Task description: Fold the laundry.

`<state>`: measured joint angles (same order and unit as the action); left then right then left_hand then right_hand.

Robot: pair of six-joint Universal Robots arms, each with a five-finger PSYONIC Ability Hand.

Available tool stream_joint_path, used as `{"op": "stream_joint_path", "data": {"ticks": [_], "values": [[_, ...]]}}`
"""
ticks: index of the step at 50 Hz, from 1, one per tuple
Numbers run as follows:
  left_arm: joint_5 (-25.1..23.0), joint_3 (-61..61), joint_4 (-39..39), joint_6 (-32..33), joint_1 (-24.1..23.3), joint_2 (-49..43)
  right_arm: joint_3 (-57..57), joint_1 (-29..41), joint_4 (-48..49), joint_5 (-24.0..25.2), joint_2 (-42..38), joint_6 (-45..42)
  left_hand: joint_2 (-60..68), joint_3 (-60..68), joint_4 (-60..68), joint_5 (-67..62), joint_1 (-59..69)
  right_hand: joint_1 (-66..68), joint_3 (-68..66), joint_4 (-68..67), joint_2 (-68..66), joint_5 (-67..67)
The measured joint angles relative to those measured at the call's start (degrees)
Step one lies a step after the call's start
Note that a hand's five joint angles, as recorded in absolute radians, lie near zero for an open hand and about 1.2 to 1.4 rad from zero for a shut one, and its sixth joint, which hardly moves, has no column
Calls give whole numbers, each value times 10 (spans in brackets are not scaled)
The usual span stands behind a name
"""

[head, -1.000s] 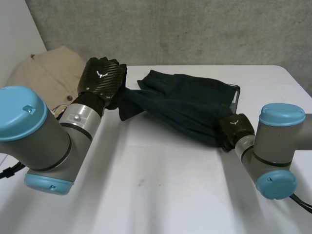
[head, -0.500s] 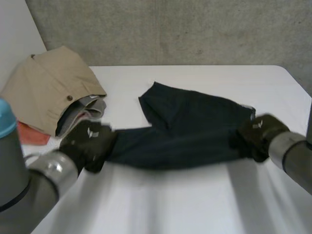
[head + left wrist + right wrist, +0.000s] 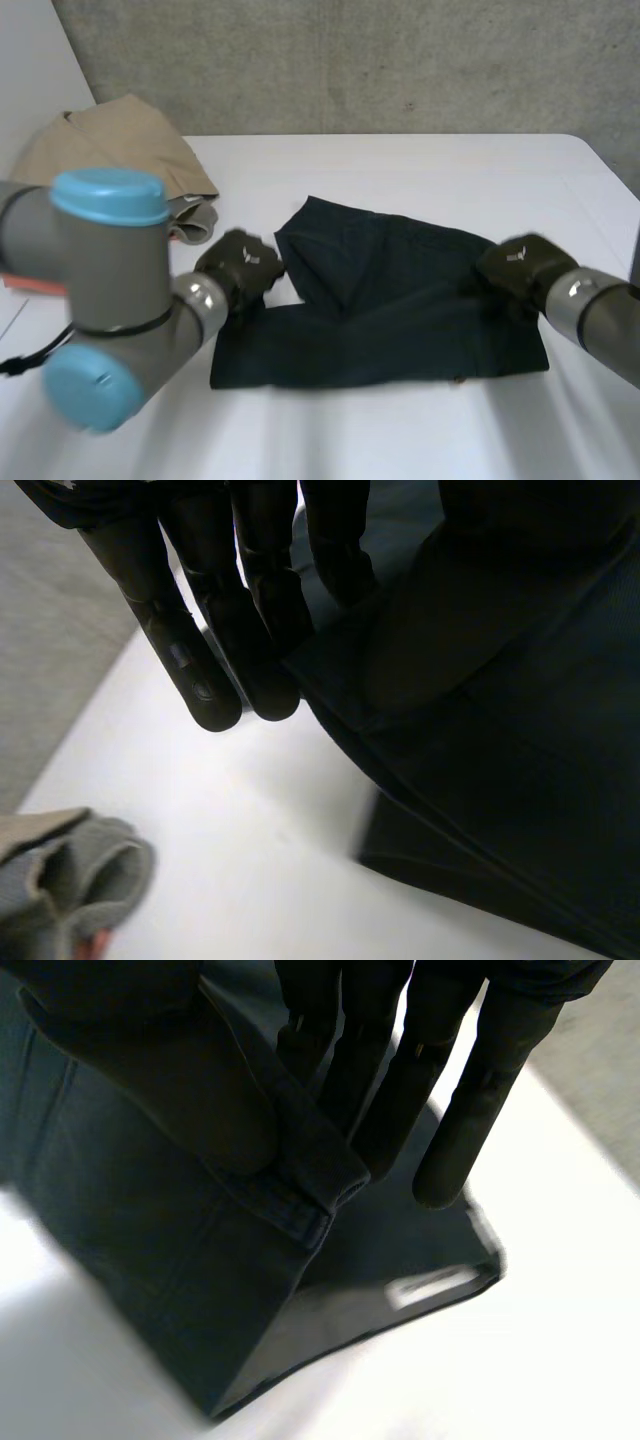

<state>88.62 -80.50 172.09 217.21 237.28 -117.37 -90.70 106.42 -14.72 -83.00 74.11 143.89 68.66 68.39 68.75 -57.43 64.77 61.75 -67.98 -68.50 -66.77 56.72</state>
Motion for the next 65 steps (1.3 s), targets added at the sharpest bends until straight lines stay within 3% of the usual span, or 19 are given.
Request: {"op": "stream_joint_path", "data": {"ticks": [8, 11, 17, 21, 31, 45, 60, 64, 65], "values": [[19, 197, 182, 19, 14, -117, 147, 4, 185, -76, -90, -2, 0, 0, 0, 0, 0, 0, 0, 0, 0, 0], [19, 281, 298, 31, 23, -123, 241, 8, 304, -103, -112, -7, 0, 0, 0, 0, 0, 0, 0, 0, 0, 0], [21, 348, 478, 14, 32, -79, 316, 25, 537, -98, -115, -7, 0, 0, 0, 0, 0, 0, -2, -1, 0, 0], [24, 330, 509, -17, 34, -44, 337, 37, 597, -83, -115, -7, 0, 0, 0, 0, 0, 0, -2, -1, 0, 0], [29, 174, 467, -51, 54, -12, 334, 45, 483, -64, -160, -3, 0, 1, 0, -2, 0, 0, -2, -1, 0, 0], [30, -67, 400, -49, 46, -61, 232, 52, 343, -55, -284, -11, 0, 2, 1, -2, 0, 0, -2, -2, 0, 0], [30, -248, 164, -50, 18, 141, 83, 51, 103, -55, -134, -15, 0, 2, 2, -2, 0, 0, -5, -2, 0, 0], [29, -266, 93, -50, 5, 180, 50, 50, 40, -54, -107, -28, 0, 2, 2, -2, 0, 0, -5, -2, 0, 0], [29, -274, 46, -50, -6, 197, 28, 49, 3, -54, -90, -45, 0, 2, 2, -2, 0, 0, -5, -2, 0, 0]]}}
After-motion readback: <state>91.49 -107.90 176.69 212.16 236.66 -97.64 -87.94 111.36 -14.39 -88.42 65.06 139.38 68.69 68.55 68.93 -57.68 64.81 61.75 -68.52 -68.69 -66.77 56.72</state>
